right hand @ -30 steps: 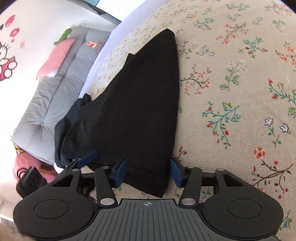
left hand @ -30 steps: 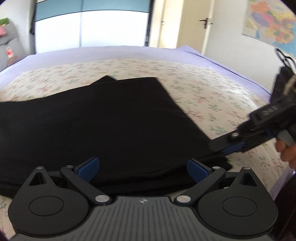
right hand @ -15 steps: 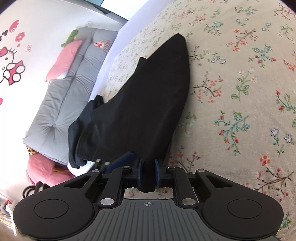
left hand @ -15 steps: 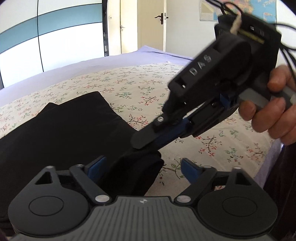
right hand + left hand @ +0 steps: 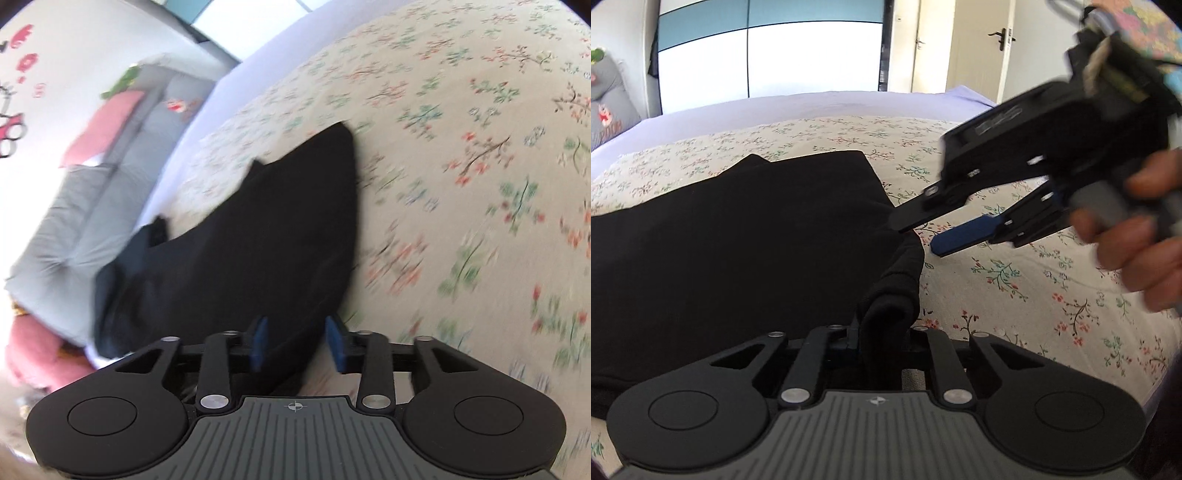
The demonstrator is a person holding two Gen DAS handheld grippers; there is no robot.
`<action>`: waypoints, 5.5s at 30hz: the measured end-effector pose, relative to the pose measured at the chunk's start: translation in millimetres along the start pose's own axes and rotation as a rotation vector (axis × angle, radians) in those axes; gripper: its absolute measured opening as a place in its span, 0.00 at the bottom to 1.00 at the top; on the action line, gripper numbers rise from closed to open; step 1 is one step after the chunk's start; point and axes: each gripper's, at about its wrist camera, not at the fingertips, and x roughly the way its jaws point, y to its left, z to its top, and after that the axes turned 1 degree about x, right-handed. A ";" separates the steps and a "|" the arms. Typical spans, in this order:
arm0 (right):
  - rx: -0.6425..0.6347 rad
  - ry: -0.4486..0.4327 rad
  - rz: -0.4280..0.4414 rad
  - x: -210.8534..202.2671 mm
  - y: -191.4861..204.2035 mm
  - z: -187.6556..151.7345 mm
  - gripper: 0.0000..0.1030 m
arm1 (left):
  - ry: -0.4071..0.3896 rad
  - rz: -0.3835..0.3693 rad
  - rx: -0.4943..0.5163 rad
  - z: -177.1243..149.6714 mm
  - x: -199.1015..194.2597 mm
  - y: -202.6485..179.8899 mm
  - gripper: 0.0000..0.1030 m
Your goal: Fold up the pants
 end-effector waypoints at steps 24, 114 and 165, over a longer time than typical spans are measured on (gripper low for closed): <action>0.052 -0.237 0.037 94.6 -27.9 91.4 0.11 | -0.082 0.088 -0.069 -7.4 -24.3 -33.6 0.51; -0.101 -0.233 -0.177 25.5 92.9 27.3 0.83 | -0.063 0.065 -0.445 31.3 -103.3 172.0 1.00; -0.004 -0.349 -0.015 15.0 7.1 59.3 0.10 | 0.041 -0.541 -0.708 100.9 83.0 174.3 0.64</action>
